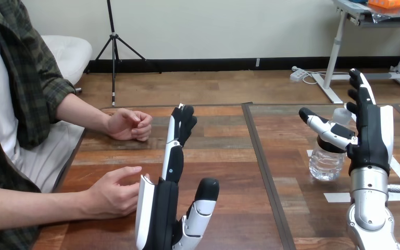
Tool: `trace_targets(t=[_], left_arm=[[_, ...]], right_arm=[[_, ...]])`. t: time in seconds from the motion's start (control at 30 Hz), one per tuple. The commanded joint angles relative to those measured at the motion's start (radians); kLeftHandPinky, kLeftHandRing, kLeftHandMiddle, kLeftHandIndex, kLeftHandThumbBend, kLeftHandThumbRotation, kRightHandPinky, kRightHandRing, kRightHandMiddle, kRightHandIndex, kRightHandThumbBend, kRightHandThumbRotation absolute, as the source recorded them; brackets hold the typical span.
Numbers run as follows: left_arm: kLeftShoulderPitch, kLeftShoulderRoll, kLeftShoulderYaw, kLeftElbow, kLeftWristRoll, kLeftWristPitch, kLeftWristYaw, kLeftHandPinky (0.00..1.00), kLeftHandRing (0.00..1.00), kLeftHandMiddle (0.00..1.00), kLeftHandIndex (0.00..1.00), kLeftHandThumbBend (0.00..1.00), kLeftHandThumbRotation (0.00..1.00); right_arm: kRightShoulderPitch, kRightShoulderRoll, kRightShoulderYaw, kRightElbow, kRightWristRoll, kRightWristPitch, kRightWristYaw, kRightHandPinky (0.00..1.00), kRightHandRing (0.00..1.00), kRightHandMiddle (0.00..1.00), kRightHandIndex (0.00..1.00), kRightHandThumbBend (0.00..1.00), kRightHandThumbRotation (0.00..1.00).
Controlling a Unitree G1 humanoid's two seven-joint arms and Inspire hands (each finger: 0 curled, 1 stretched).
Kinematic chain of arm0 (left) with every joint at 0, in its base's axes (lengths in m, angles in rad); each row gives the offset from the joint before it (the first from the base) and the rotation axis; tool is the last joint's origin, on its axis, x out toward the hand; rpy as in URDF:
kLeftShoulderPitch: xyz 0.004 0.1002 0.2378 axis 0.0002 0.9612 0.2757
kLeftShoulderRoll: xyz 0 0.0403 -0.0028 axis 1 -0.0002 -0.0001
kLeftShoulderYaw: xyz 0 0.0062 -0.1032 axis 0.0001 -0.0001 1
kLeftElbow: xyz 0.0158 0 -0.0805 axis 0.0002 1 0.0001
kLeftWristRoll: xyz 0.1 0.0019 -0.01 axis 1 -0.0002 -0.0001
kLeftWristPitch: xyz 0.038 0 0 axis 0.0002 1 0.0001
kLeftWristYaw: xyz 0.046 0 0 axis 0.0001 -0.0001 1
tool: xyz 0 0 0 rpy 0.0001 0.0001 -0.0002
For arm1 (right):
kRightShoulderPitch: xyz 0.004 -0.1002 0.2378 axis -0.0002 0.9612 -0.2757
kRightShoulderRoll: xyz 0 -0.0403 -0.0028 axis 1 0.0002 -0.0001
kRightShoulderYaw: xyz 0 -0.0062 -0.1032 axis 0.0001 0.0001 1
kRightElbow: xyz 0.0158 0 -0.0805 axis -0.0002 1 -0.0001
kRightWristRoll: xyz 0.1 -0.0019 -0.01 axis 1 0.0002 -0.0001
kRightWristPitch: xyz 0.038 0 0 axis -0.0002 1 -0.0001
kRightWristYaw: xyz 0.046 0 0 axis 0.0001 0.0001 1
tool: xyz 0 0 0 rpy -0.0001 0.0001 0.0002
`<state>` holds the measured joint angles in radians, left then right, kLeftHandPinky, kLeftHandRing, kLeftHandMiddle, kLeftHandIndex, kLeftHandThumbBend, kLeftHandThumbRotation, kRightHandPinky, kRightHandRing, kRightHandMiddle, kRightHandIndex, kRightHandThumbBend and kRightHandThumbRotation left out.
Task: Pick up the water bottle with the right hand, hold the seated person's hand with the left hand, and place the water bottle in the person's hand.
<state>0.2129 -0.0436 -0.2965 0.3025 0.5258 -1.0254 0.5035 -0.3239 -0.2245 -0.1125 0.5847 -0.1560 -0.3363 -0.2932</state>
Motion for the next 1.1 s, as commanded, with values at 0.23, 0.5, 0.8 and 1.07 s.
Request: trace_targets(t=[0.23,0.5,0.8,1.07], left_arm=[[0.023,-0.024,0.003,-0.023,0.023,-0.010,0.014,0.93,0.93,0.96,1.00,0.52,1.00],[0.022,-0.025,0.007,-0.024,0.042,-0.005,0.030,0.93,0.93,0.96,1.00,0.53,1.00],[0.026,-0.022,0.006,-0.028,0.057,-0.001,0.043,0.92,0.92,0.96,1.00,0.52,1.00],[0.022,-0.016,0.004,-0.022,0.058,-0.004,0.046,0.91,0.92,0.96,1.00,0.52,1.00]], right_arm=[[-0.027,0.008,0.000,0.011,0.002,0.018,-0.001,0.91,0.96,0.96,0.94,0.66,0.05],[-0.021,0.006,0.001,-0.003,-0.005,0.036,-0.002,0.91,0.97,0.97,0.95,0.67,0.10],[-0.016,0.005,0.003,-0.015,-0.014,0.038,-0.010,0.92,0.96,0.96,0.95,0.67,0.10],[-0.010,0.008,0.000,-0.017,-0.005,0.000,-0.011,0.91,0.96,0.96,0.94,0.66,0.06]])
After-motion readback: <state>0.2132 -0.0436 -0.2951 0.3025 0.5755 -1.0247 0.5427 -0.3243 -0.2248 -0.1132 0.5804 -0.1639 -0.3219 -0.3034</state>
